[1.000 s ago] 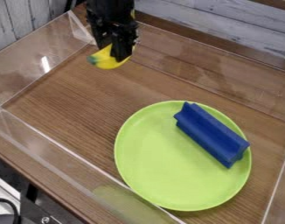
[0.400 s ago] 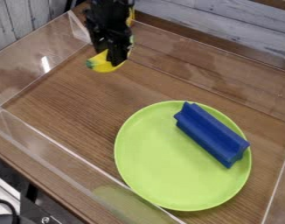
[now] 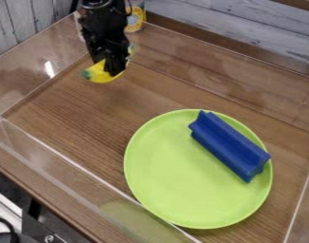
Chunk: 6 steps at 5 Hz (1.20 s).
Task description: Remove the banana from inside the green plate and put it on the table
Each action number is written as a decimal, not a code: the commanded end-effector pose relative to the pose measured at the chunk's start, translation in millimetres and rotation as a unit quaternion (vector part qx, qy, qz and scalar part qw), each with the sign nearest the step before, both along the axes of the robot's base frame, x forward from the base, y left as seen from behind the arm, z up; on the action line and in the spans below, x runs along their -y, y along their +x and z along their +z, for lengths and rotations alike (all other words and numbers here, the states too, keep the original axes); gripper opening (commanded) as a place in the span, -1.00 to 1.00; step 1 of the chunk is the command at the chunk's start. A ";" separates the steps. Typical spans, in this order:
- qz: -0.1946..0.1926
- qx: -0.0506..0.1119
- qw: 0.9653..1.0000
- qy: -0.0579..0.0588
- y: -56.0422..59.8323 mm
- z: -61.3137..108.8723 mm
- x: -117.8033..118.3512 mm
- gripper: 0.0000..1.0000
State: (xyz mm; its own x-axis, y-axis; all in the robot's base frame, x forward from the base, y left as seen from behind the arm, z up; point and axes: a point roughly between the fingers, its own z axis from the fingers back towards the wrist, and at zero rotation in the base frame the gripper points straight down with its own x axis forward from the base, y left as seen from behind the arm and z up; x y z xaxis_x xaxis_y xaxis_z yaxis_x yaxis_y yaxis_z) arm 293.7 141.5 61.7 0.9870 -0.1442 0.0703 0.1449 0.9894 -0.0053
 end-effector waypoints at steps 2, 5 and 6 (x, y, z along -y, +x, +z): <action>0.010 0.015 1.000 0.013 -1.9 0.5 -16.2 -1.00; 0.021 0.001 1.000 0.009 -10.6 -13.6 -23.6 -1.00; 0.024 -0.004 1.000 0.006 -13.7 -15.9 -23.8 1.00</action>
